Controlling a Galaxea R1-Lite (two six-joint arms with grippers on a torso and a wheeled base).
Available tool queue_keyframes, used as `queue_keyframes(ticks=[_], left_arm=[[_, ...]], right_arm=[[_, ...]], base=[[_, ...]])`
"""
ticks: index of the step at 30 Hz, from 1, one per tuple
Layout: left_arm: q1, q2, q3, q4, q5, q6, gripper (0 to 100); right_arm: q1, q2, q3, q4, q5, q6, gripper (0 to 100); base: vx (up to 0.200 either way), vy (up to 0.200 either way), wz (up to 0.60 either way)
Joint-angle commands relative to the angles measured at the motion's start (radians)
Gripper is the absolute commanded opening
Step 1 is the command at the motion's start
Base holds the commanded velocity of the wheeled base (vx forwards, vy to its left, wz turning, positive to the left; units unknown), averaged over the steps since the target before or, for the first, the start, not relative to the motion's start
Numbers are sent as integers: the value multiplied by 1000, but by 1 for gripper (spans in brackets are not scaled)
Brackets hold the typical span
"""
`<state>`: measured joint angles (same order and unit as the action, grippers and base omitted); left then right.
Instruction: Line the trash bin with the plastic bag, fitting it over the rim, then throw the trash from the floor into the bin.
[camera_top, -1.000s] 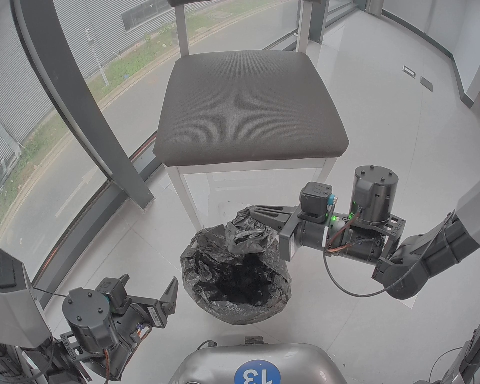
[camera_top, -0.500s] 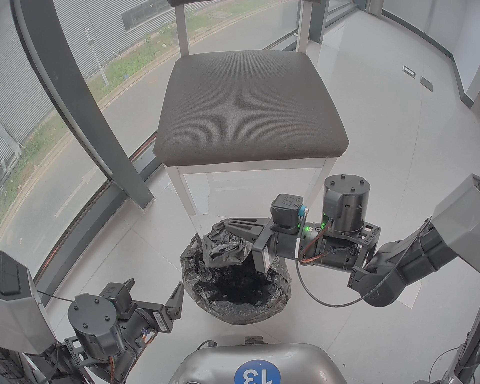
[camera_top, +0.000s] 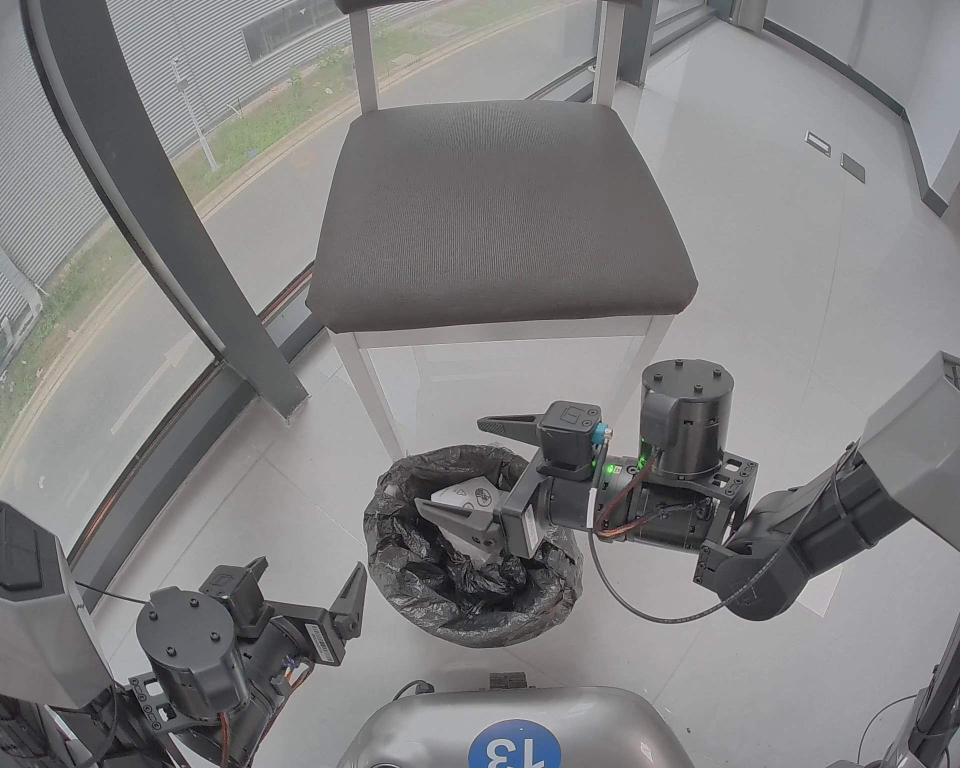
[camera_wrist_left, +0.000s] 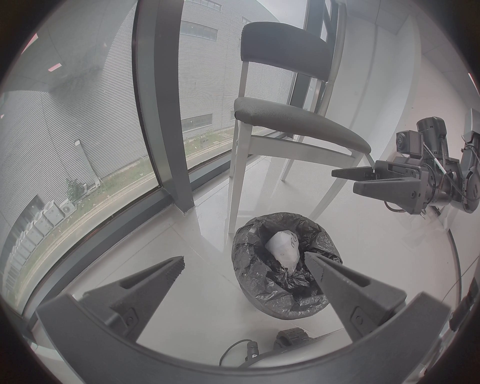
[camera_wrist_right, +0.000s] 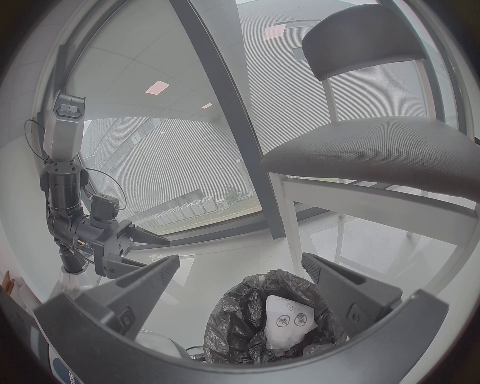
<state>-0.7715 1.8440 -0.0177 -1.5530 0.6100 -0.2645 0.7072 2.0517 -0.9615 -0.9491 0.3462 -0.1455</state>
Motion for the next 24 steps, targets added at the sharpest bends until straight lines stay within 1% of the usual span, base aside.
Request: queue_keyframes(ticks=[1,7,9,10,11,13,14,15,17,18,19,20,22,24], left_arm=[[0,3,18,-18,2,1,100],[-2,-9,18,-18,4,2,100],[-2,-23,18,-18,11,5,100],[-2,-23,18,-18,11,5,100],[0,-32,18,-18,13,8,100],[18,-58,16,-18,13,44,100],[34,-74,15,-18,13,74,100],[44,-92,16,-18,13,108,100],[57,-141,18,-18,13,182,100],[57,-172,18,-18,13,214,100],[57,-172,18,-18,13,214,100],[44,-247,15,-18,13,269,100],[28,-332,15,-18,11,340,100],[20,-391,16,-18,11,389,100]], right_arm=[[-2,-1,1,-3,1,0,100],[-18,-2,4,-7,-3,0,100],[-49,-25,4,-7,-10,0,100],[-49,-25,4,-7,-10,0,100],[-72,-38,0,-3,-13,0,100],[-178,-50,-14,26,-30,-8,100],[-227,-51,-13,41,-58,-9,100],[-269,-56,-8,50,-93,-9,100],[-345,-79,15,49,-191,3,100],[-382,-102,43,47,-228,9,100],[-382,-102,43,47,-228,9,100],[-457,-185,124,46,-248,38,100],[-505,-291,218,47,-234,75,100],[-538,-378,288,52,-230,89,100]], base=[[0,0,0],[0,0,0],[0,0,0],[0,0,0],[0,0,0],[0,0,0],[0,0,0],[0,0,0],[0,0,0],[0,0,0],[0,0,0],[0,0,0],[0,0,0],[0,0,0]])
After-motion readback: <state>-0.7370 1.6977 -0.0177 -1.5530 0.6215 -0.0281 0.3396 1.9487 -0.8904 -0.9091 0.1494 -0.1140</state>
